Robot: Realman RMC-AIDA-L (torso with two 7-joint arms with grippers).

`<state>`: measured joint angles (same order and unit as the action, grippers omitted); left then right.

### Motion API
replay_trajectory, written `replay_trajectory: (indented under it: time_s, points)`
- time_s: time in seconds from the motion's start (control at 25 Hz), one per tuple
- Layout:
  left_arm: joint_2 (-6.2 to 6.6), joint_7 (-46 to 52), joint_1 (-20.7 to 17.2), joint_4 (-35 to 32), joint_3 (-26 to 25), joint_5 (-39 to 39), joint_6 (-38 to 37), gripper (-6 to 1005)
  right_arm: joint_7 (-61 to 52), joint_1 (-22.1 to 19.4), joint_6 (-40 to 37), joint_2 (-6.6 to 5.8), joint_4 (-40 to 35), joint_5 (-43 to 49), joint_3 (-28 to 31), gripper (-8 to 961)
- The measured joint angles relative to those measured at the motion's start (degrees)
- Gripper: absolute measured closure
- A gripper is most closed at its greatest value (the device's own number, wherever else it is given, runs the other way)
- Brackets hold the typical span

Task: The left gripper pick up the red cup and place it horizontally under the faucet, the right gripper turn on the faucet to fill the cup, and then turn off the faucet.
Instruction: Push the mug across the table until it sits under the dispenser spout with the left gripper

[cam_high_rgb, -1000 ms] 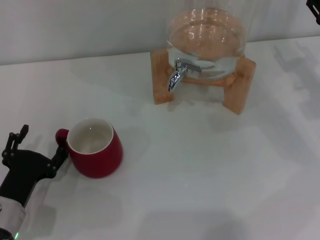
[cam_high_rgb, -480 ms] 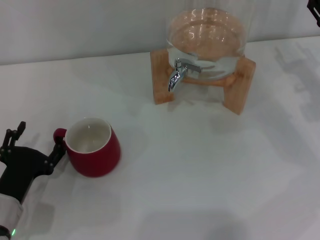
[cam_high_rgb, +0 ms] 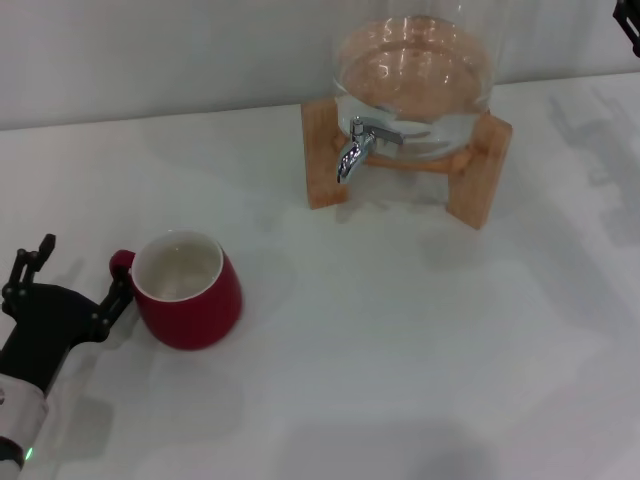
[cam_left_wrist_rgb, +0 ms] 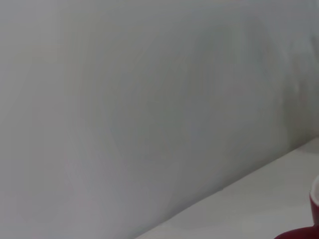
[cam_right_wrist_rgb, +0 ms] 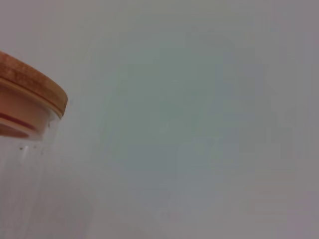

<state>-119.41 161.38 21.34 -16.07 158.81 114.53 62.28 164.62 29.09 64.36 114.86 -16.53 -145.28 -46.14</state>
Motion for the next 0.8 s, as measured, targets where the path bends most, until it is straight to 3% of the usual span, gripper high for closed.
replay_trajectory:
  time_s: [0.76,0.8]
  points:
    - [-0.02,-2.06,1.16,-0.15,0.05,0.16,-2.87,195,0.00,-0.02,0.10,0.02,0.01,0.00,-0.01,290]
    - [-0.03,-2.42,1.14,-0.28,0.06,0.17,-2.85,240,0.00,-0.04,0.09,0.01,0.01,0.00,-0.01,290]
